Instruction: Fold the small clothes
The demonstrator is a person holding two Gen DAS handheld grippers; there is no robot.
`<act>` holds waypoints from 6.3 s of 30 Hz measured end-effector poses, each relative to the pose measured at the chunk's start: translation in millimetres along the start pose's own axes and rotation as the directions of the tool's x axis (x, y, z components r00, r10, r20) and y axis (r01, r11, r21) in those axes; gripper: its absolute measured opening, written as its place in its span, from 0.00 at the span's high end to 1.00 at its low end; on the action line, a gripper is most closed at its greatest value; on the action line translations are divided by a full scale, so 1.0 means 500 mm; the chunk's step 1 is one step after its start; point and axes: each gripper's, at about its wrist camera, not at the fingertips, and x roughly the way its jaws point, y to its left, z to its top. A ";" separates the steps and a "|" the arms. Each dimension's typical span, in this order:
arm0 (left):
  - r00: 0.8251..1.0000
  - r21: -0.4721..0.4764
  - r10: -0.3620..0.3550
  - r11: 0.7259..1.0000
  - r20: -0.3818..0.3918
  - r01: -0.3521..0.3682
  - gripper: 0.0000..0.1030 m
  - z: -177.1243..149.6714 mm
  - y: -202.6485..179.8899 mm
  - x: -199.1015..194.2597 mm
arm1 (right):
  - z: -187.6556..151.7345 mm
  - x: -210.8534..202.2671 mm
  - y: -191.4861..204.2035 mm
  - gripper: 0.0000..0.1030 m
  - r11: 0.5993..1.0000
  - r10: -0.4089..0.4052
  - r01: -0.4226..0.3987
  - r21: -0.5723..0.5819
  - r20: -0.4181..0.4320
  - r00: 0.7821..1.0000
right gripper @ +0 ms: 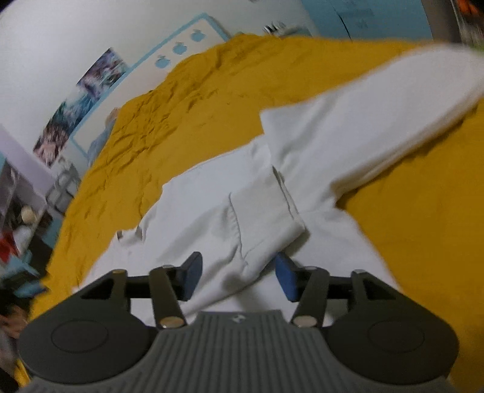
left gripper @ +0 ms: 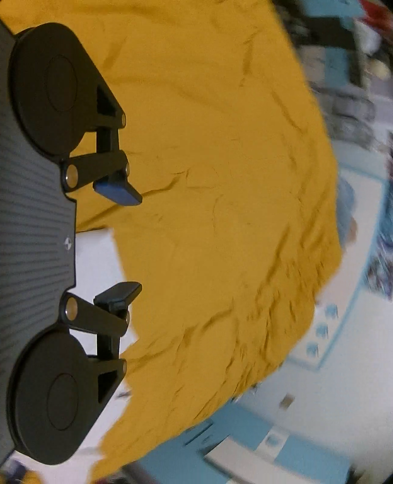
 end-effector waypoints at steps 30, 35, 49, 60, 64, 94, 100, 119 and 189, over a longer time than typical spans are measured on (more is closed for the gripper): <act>0.885 0.466 0.401 0.753 0.235 -0.465 0.92 -0.383 -0.268 -0.005 | -0.146 -0.196 0.085 0.44 0.987 0.053 -0.056 -0.152 -0.024 0.998; 0.891 0.381 0.409 0.805 0.198 -0.454 0.91 -0.381 -0.230 -0.022 | -0.150 -0.189 0.084 0.44 0.986 0.042 -0.048 -0.162 -0.039 0.998; 0.976 0.219 0.217 0.954 -0.028 -0.206 0.41 -0.355 -0.106 -0.116 | -0.136 -0.198 0.046 0.44 0.993 0.042 -0.047 -0.111 -0.041 0.998; 1.000 -0.041 -0.023 0.999 0.009 0.023 1.00 -0.301 -0.091 -0.123 | -0.130 -0.207 0.026 0.44 0.996 0.036 -0.038 -0.086 -0.022 0.999; 0.994 -0.032 0.067 0.997 -0.081 -0.070 1.00 -0.339 -0.108 -0.070 | -0.097 -0.243 -0.011 0.42 0.996 0.018 -0.015 -0.087 0.035 0.999; 0.958 0.127 -0.247 0.956 -0.148 0.266 0.47 -0.402 -0.501 -0.178 | 0.322 -0.155 -0.838 0.63 0.677 -0.057 -0.199 0.708 0.321 0.946; 0.963 0.123 -0.198 0.967 -0.182 0.222 0.47 -0.417 -0.515 -0.168 | 0.343 -0.125 -0.843 0.97 0.692 -0.145 -0.141 0.708 0.327 0.934; 0.991 0.173 -0.057 0.982 -0.120 0.078 0.51 -0.388 -0.446 -0.226 | 0.432 -0.350 -0.403 0.98 0.944 0.139 -0.288 0.160 0.601 0.787; 0.930 -0.197 -0.222 0.966 -0.292 0.169 0.33 -0.221 -0.087 -0.015 | 0.020 -0.018 -0.108 0.70 0.779 0.013 -0.058 -0.624 -0.075 0.997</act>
